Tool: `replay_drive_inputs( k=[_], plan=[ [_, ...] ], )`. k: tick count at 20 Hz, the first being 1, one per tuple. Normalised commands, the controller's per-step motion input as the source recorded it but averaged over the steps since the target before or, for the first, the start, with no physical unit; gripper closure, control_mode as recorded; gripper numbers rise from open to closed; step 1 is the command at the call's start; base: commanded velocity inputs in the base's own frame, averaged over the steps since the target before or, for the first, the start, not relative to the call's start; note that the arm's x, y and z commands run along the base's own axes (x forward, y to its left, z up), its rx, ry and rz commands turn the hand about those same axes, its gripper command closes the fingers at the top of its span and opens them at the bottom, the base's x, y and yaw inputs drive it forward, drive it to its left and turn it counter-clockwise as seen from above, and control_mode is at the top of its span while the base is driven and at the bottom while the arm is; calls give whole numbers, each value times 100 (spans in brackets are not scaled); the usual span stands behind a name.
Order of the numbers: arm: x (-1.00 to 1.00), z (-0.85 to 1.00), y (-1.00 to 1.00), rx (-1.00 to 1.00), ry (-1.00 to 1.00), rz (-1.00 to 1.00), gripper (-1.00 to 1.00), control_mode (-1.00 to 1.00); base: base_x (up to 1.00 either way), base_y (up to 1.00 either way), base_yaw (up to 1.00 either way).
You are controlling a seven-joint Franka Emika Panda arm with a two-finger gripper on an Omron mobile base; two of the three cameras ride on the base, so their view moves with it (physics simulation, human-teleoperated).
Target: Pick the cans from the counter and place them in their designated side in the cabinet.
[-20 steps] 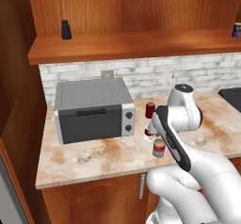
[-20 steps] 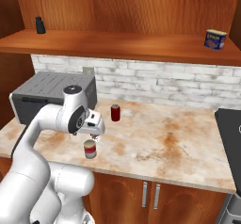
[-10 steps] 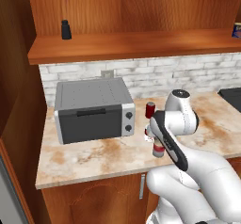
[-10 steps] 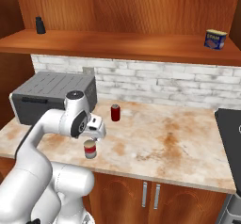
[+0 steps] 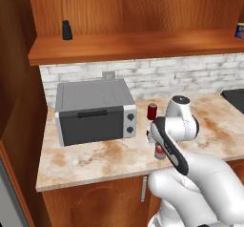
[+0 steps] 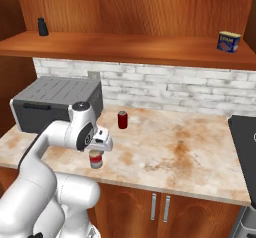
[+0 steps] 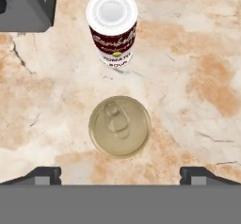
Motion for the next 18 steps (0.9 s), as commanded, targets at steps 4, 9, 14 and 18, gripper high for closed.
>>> replay_drive_inputs(
  k=[4, 9, 14, 18],
  plan=[
    [2, -23, 0, 0, 1, 0, -100, -100, 0, 0, 0],
    [13, -21, 0, 0, 1, 0, -100, -100, 0, 0, 0],
    [17, -17, 0, 0, 0, 0, -100, -100, 0, 0, 0],
    [4, -25, 0, 0, 1, 0, -100, -100, 0, 0, 0]
  ],
)
